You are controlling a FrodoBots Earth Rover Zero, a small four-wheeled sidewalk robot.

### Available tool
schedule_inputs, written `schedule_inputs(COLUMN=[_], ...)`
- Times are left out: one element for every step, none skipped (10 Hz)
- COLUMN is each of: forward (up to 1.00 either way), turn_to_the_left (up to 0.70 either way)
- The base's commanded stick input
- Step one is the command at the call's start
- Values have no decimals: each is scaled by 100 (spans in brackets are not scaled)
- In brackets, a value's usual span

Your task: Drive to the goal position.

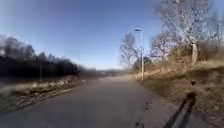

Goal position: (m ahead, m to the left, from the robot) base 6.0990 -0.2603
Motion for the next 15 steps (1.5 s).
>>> schedule_inputs(forward=[85,85,85,85,85,85,85,85,85,85,85,85,85,85,85], turn_to_the_left=[0,0,0,0,0,0,0,0,0,0,0,0,0,0,0])
